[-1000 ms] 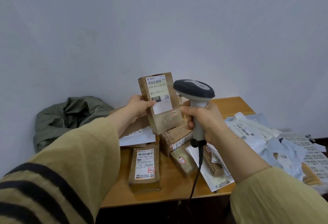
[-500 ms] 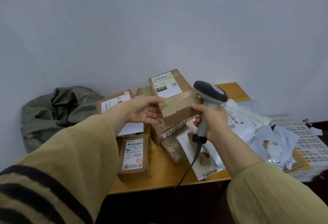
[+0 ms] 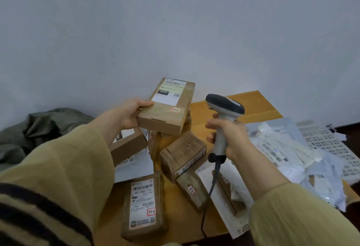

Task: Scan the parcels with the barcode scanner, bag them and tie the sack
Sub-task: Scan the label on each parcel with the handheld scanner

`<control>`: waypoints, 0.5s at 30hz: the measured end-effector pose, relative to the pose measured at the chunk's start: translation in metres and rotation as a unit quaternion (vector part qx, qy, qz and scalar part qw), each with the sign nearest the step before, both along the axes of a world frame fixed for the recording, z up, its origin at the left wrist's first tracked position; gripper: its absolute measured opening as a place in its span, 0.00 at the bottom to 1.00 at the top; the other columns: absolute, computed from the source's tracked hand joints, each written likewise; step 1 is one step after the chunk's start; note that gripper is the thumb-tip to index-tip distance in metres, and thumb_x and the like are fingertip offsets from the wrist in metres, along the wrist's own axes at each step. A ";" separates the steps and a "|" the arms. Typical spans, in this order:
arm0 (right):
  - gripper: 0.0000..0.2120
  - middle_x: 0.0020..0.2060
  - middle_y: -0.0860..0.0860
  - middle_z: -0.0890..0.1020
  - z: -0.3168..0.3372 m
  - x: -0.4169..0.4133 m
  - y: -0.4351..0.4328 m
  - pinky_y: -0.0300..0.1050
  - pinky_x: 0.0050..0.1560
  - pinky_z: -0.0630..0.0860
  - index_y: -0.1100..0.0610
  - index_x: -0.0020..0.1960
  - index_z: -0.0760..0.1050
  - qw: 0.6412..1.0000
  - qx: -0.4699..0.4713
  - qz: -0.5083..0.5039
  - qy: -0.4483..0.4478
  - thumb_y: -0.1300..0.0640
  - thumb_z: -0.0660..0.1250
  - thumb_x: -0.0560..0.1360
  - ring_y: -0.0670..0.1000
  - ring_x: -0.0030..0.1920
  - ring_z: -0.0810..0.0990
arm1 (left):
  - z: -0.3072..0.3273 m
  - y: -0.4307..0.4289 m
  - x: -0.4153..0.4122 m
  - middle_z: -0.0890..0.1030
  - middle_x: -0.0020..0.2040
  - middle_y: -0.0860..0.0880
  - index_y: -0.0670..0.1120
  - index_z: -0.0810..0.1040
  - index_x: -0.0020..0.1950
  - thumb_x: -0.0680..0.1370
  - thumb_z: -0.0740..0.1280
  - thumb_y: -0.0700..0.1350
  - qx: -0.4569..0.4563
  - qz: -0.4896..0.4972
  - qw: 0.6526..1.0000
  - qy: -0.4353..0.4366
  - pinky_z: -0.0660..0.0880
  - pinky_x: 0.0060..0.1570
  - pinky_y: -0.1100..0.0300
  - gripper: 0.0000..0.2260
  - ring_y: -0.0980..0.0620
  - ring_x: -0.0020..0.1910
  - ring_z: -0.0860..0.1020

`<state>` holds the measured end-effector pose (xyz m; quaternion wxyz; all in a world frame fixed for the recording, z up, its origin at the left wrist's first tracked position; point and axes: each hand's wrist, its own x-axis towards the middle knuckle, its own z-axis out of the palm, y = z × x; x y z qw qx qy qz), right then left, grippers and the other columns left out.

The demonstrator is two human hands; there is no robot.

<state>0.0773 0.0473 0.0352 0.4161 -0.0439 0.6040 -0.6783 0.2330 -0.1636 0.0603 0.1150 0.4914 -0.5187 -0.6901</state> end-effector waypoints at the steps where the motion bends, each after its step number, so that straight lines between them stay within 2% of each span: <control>1: 0.09 0.38 0.59 0.82 -0.001 0.002 -0.006 0.44 0.31 0.77 0.62 0.51 0.75 1.000 0.003 0.015 -0.002 0.65 0.71 0.72 0.52 0.24 0.75 | 0.001 -0.008 0.010 0.80 0.51 0.43 0.40 0.74 0.60 0.77 0.64 0.42 -0.003 0.011 1.000 -0.003 0.80 0.43 0.52 0.13 0.46 0.47 0.79; 6: 0.05 0.36 0.59 0.84 -0.007 0.026 -0.026 0.46 0.36 0.81 0.63 0.47 0.76 0.989 -0.018 0.127 -0.072 0.65 0.70 0.72 0.52 0.29 0.82 | 0.002 -0.029 0.076 0.76 0.59 0.39 0.38 0.72 0.64 0.74 0.67 0.44 -0.034 0.061 0.995 -0.069 0.76 0.50 0.48 0.21 0.42 0.54 0.76; 10: 0.02 0.35 0.59 0.84 -0.009 0.050 -0.034 0.50 0.40 0.82 0.64 0.45 0.76 0.965 -0.025 0.196 -0.171 0.64 0.67 0.74 0.54 0.32 0.84 | -0.003 -0.017 0.121 0.79 0.48 0.44 0.39 0.73 0.63 0.78 0.63 0.43 -0.029 0.110 0.989 -0.099 0.75 0.47 0.52 0.15 0.46 0.45 0.77; 15: 0.04 0.35 0.59 0.84 -0.012 0.074 -0.037 0.53 0.43 0.81 0.65 0.43 0.77 0.945 -0.034 0.230 -0.232 0.64 0.65 0.75 0.54 0.34 0.84 | -0.008 -0.004 0.155 0.79 0.48 0.43 0.40 0.73 0.63 0.79 0.61 0.42 -0.019 0.154 0.980 -0.126 0.75 0.42 0.51 0.13 0.45 0.43 0.77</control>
